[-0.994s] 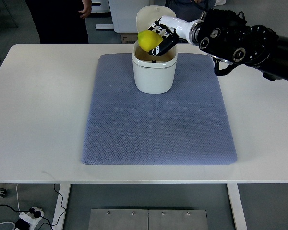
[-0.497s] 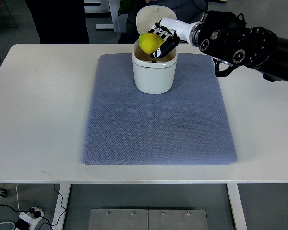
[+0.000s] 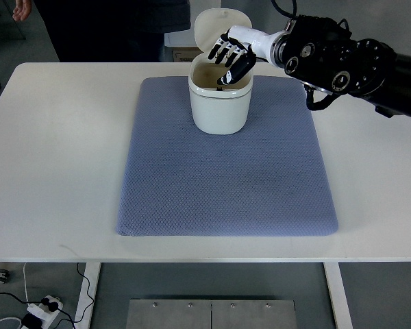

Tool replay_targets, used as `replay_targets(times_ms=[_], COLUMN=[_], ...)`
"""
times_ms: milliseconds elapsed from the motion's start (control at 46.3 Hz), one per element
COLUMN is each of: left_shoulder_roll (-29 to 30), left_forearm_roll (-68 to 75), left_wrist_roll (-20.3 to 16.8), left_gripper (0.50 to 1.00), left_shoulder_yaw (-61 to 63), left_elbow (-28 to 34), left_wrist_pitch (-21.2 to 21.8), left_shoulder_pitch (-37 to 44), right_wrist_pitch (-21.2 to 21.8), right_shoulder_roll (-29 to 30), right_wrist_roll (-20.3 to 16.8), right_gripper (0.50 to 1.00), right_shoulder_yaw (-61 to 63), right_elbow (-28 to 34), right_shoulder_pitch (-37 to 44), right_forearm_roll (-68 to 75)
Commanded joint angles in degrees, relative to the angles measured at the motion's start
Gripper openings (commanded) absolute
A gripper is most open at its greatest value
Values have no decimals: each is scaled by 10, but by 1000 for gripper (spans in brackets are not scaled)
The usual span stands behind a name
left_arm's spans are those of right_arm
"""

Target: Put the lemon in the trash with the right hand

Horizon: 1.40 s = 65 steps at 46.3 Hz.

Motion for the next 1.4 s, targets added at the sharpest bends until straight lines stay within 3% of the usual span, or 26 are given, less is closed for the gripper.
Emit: replay_targets(times_ms=[0,194,864,1015,1188,1296,1382], left_shoulder_roll=[0,0,0,0,0,0,0], left_forearm_roll=[0,0,0,0,0,0,0], left_wrist_roll=[0,0,0,0,0,0,0], left_gripper=[1000,1000,1000,1000,1000,1000,1000], left_shoulder_yaw=[0,0,0,0,0,0,0], left_elbow=[0,-1,0,0,0,0,-1], left_wrist_pitch=[0,0,0,0,0,0,0], left_shoulder_pitch=[0,0,0,0,0,0,0], right_wrist_pitch=[7,25,39,38,34,31,31], right_shoulder_roll=[-1,-9,-124,-149,-181,-200,-212], right_wrist_roll=[0,1,11,9,3,-11,-13], right_gripper=[598,590,602,686,826,966,987], right_shoulder_yaw=[1,1,2,3,56,89,102], right_elbow=[1,5,73,72,67,61,57], right_shoulder_pitch=[3,10,27,27,6,-17,-27], right_forearm_roll=[0,0,-3,-2,-2,-3,-4])
